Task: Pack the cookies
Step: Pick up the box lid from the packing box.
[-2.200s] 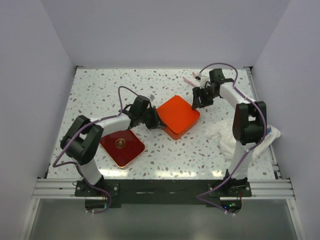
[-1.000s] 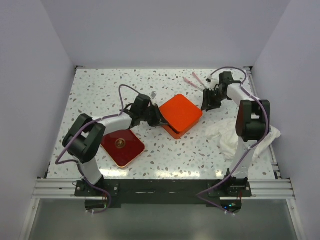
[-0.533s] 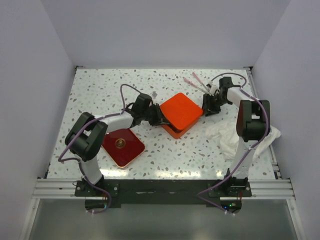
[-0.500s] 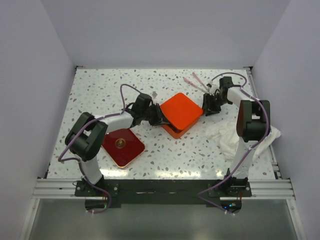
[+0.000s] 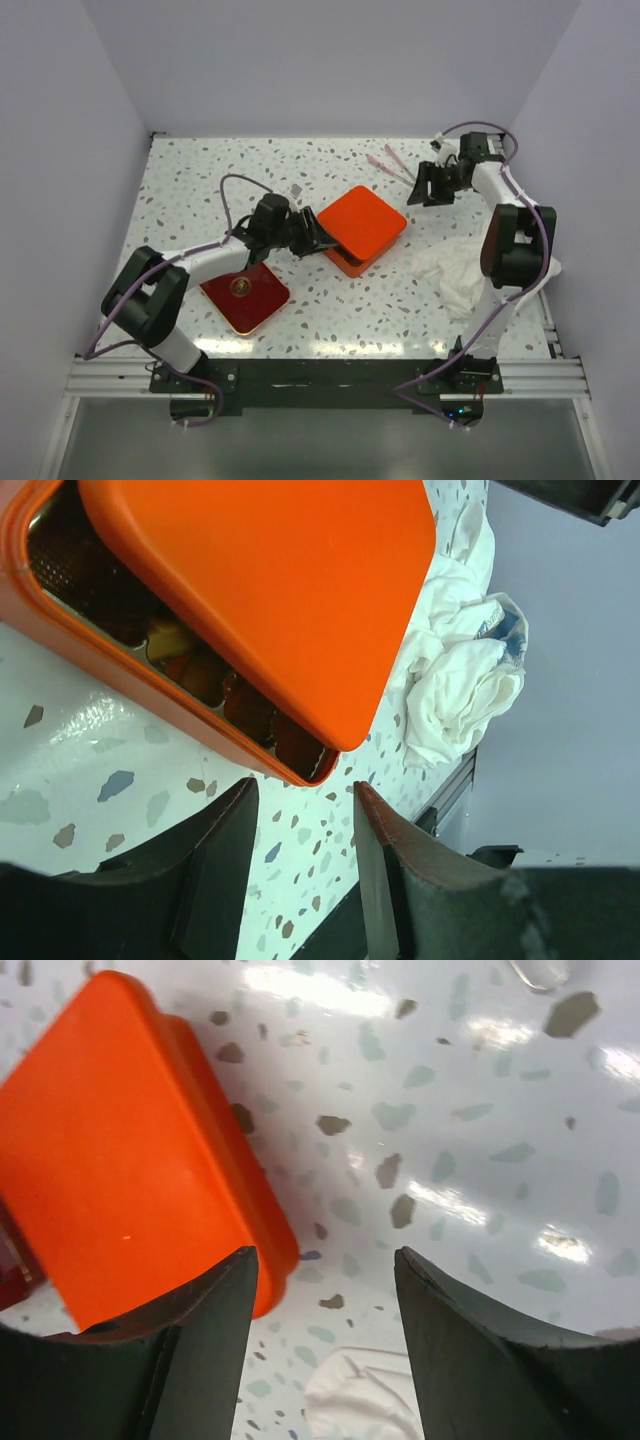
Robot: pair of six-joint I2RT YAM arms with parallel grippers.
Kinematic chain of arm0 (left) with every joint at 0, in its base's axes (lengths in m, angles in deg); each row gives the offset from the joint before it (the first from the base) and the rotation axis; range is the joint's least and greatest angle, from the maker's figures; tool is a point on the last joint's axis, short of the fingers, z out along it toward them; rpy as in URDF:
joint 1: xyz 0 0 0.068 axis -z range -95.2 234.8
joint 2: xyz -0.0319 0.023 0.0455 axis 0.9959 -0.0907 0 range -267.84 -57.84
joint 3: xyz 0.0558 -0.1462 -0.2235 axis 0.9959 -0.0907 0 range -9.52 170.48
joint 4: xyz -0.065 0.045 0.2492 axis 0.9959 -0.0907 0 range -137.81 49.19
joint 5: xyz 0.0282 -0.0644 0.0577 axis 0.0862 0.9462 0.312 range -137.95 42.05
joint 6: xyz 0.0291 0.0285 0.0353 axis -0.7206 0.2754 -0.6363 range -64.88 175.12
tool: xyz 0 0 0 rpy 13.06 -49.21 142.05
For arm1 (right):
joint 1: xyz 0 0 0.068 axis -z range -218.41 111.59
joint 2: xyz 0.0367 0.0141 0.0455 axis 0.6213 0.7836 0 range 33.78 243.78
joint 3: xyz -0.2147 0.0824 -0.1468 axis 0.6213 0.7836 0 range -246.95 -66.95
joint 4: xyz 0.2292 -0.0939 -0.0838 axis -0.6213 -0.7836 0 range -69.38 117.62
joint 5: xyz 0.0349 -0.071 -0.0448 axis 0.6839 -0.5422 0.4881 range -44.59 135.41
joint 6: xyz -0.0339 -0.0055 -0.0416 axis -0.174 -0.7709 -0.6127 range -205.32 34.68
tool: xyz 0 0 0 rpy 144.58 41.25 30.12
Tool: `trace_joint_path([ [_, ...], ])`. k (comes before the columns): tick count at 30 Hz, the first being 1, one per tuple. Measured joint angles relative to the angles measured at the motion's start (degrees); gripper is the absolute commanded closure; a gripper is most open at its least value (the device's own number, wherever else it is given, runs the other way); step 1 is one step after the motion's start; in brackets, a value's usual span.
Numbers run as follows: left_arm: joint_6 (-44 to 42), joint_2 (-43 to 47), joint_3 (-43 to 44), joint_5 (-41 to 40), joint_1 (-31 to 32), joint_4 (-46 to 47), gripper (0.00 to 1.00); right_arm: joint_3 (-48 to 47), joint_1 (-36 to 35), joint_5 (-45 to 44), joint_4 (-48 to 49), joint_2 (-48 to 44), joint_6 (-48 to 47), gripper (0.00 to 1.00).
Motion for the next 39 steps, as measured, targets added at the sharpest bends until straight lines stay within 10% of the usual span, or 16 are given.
trace_joint_path([
  [16, 4.0, -2.4, -2.0, -0.1, 0.0, 5.3, 0.48, -11.6, -2.6, 19.1, -7.8, 15.1, -0.5, 0.42],
  [39, 2.8, -3.7, -4.7, -2.9, -0.4, 1.9, 0.51, -4.7, -3.4, 26.5, -11.3, 12.1, -3.2, 0.7],
])
